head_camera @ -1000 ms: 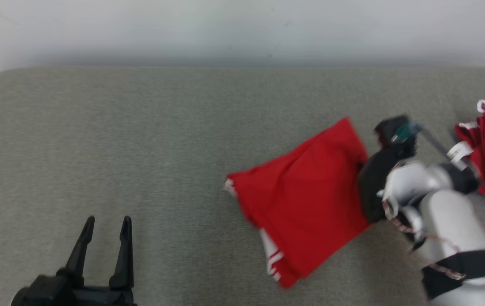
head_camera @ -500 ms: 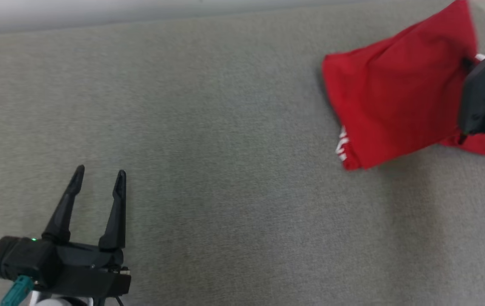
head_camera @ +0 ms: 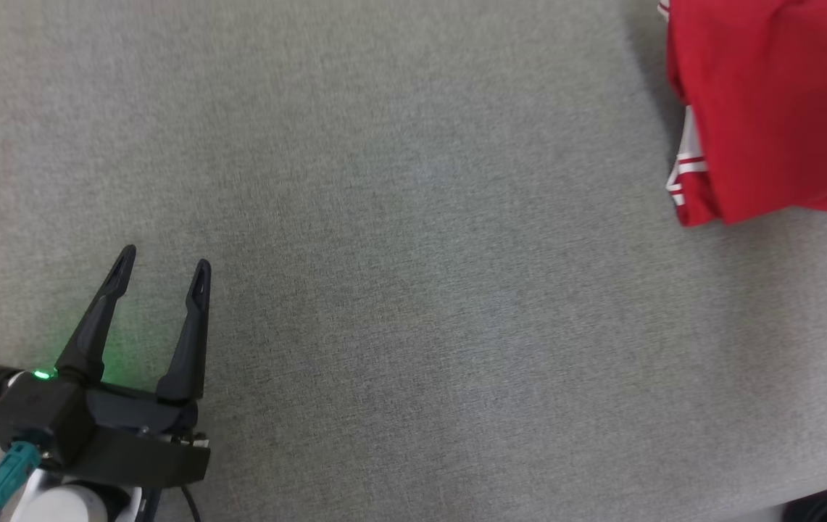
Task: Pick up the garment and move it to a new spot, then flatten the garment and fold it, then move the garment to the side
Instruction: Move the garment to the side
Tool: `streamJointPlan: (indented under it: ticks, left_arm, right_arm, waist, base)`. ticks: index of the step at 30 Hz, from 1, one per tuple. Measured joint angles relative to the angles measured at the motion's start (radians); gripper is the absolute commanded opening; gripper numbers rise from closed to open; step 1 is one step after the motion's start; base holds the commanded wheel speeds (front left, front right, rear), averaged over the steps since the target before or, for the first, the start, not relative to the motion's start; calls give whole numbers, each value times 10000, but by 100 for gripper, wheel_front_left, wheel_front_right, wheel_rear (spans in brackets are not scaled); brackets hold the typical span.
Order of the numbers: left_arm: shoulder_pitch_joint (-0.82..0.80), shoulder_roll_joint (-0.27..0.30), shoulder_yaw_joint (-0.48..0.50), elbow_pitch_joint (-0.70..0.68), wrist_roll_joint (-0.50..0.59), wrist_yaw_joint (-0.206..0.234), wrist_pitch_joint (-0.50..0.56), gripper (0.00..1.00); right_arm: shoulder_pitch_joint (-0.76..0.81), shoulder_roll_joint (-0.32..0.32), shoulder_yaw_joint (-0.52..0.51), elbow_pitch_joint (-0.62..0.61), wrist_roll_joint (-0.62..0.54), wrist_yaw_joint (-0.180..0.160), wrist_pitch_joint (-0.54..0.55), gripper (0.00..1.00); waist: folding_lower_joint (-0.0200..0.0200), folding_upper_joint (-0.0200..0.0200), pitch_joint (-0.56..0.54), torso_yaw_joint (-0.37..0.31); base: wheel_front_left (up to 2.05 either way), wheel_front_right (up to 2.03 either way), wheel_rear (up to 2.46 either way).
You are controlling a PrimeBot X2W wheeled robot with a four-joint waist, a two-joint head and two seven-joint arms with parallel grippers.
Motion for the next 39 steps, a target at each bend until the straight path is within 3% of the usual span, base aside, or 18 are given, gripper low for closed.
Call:
streamJointPlan:
  ticks: [8, 9, 10, 16, 20, 27, 32, 39]
  left_arm:
    - [-224, 186, -163, -320, 59, -56, 238, 100]
    - [-271, 188, -199, -322, 67, -69, 238, 100]
    - [-321, 186, -249, -320, 69, -69, 249, 100]
    - [-319, 234, -345, -140, 140, -23, 142, 100]
    - [-233, 167, -489, 142, 155, -35, -125, 100]
    - [513, -309, -405, 782, -253, 161, -604, 100]
    - [1172, -623, -192, 1444, -575, 324, -832, 100]
    - [1922, -1043, 284, 1956, -849, 462, -966, 100]
  right_arm:
    - [-383, 17, -382, 1854, -1398, 0, -1988, 0]
    - [-421, -12, -322, 2004, -1551, 0, -2372, 40]
    - [-552, -23, -291, 2318, -1672, 0, -3014, 100]
    - [-623, 180, -211, 3022, -2113, 0, -3791, 100]
    - [-301, 621, -240, 2867, -1921, 0, -4128, 100]
    - [1604, 1306, 215, 1256, -936, 0, -5446, 100]
    - [3681, 2320, 529, -190, -138, 0, -6222, 100]
    - [5975, 3122, 1118, -777, 780, 0, -7480, 100]
  waist:
    - [0, 0, 701, 166]
    - [0, 0, 741, 214]
    - [-1, -1, 773, 307]
    - [-1, -2, 507, 340]
    - [-2, -1, 69, 332]
    - [-4, -3, -1112, 409]
    - [-4, -3, -2157, 534]
    - [-6, -4, -3621, 892]
  base:
    - [0, 0, 0]
    - [0, 0, 0]
    - [0, 0, 0]
    - [0, 0, 0]
    - [0, 0, 0]
    - [0, 0, 0]
    - [0, 0, 0]
    - [0, 0, 0]
